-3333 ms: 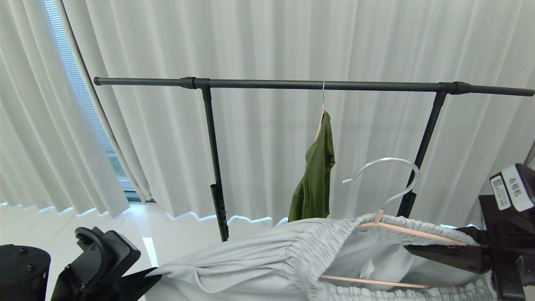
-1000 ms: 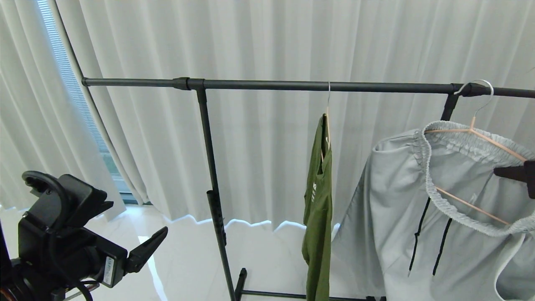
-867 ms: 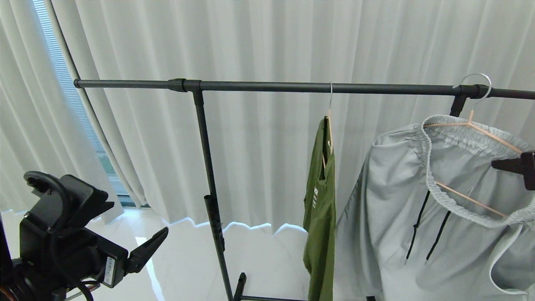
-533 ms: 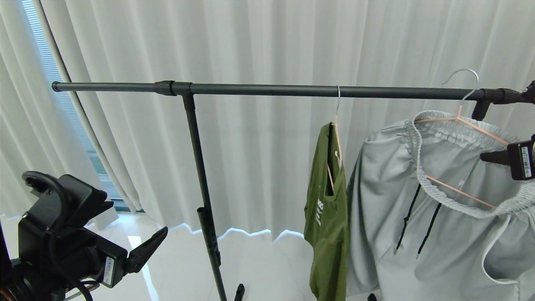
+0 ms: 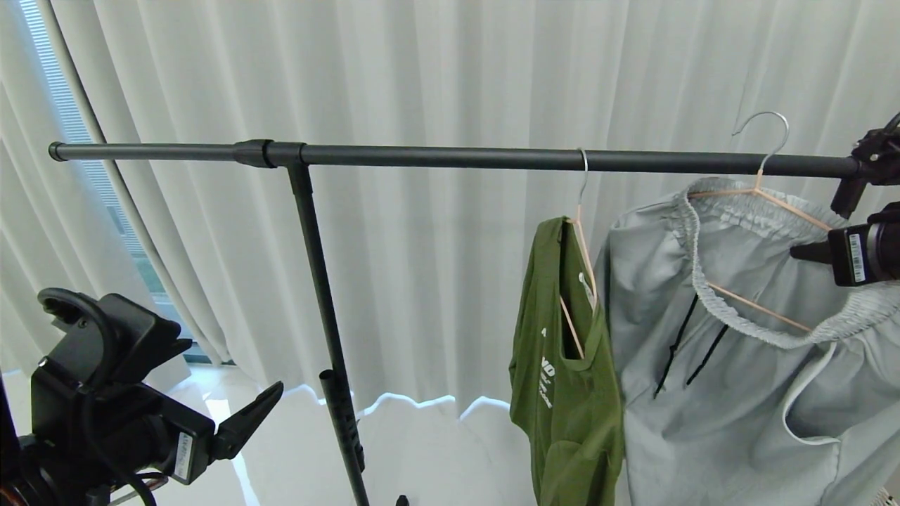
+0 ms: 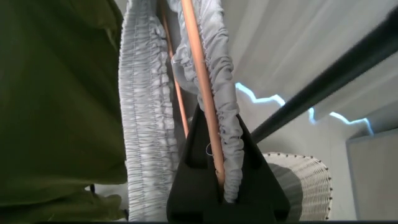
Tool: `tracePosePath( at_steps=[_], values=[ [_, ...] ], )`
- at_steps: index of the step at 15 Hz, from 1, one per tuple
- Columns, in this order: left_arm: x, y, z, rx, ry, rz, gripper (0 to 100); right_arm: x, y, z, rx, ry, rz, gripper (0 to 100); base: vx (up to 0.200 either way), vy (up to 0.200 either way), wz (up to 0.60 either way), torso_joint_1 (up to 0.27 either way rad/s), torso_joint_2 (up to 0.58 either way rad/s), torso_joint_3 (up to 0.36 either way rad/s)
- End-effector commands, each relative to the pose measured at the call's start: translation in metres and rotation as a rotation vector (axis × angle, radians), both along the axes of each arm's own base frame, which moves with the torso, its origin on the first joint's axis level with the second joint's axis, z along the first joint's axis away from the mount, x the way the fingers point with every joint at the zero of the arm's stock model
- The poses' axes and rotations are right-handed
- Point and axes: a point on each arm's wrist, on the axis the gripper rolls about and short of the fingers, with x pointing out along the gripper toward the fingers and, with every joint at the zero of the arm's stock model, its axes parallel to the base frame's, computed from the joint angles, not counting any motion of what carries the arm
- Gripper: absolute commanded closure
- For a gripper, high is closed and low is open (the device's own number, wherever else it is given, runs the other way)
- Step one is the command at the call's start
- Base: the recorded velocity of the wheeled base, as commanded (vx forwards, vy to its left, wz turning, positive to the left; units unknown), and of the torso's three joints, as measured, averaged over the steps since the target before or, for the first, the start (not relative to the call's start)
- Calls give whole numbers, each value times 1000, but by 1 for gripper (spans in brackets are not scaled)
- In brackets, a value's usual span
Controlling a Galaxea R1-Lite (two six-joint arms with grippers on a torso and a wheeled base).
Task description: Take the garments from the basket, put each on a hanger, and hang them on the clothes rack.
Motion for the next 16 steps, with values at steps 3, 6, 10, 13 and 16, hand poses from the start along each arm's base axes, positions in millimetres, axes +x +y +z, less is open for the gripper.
tracePosePath(
  at_steps=[3,6,10,13,16],
  values=[
    [0,0,0,-1,-1,1,0,23,1,-7,-18,32,-20,100,0,0,0,0,0,0],
    [0,0,0,-1,-1,2,0,33,1,-17,-44,67,-52,100,0,0,0,0,0,0],
    [0,0,0,0,0,1,0,30,8,-18,-46,72,-29,100,0,0,0,0,0,0],
    [0,0,0,-1,-1,1,0,28,11,-18,-44,71,-13,100,0,0,0,0,0,0],
    [0,0,0,-1,-1,4,0,19,11,-15,-41,57,-13,0,0,0,0,0,0,0]
  ],
)
